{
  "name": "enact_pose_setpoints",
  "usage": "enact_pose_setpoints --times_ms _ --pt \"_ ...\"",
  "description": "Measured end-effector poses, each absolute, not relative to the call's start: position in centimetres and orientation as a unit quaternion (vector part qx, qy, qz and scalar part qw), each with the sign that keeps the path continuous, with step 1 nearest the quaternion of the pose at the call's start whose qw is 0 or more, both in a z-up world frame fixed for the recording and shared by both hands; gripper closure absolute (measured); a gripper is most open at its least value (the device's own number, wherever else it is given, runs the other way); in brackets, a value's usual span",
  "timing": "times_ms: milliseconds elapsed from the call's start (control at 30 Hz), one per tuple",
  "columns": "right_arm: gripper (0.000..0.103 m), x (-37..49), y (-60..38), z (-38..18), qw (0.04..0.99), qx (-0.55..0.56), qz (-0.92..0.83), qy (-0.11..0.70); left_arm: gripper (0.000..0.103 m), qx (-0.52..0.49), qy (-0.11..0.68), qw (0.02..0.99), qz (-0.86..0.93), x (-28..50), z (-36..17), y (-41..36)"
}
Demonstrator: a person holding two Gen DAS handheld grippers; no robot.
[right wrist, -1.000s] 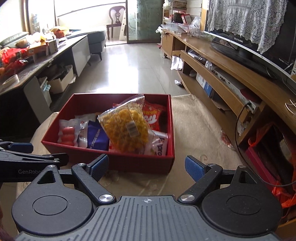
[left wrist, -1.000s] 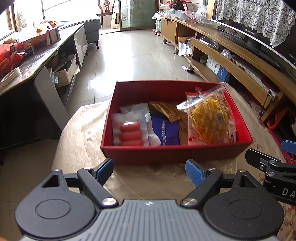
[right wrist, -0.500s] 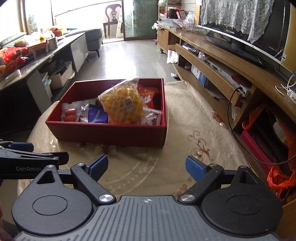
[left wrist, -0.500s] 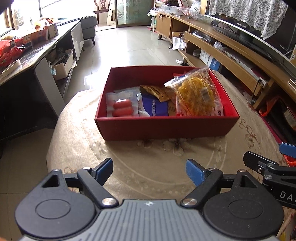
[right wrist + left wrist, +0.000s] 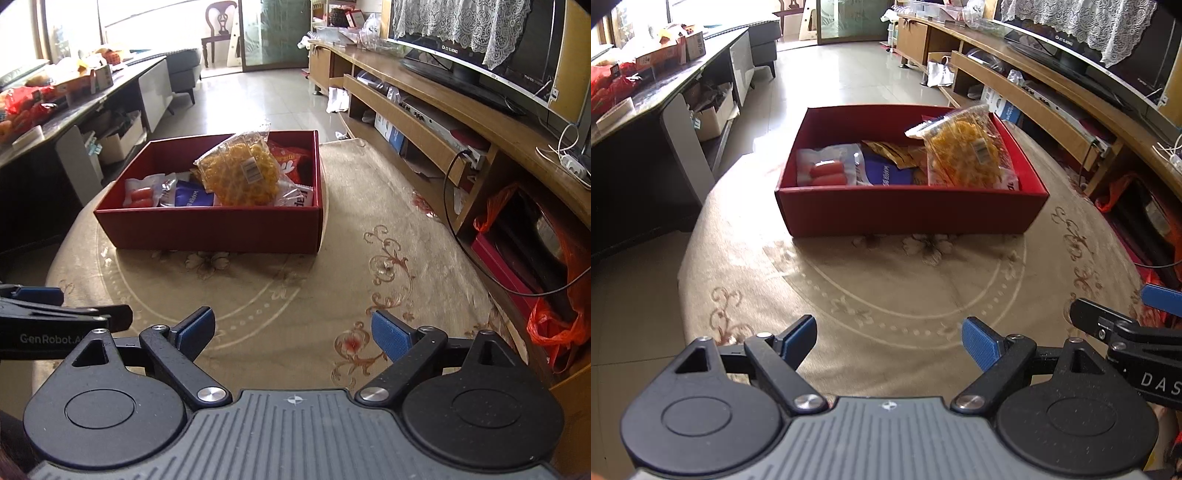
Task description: Organize snacks
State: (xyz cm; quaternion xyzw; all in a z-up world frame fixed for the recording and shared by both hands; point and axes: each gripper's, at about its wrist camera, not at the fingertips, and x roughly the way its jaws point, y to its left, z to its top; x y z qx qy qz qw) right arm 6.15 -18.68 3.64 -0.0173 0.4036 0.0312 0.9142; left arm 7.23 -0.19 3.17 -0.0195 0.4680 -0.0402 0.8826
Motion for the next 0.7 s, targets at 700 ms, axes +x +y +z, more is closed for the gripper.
enact_pose_setpoints --times_ms 700 --pt "0.007 3.8 -18.5 3.6 0.914 -0.016 0.041 0.403 0.011 -0.026 0.461 0.887 -0.034 4.3 3.2 0.2"
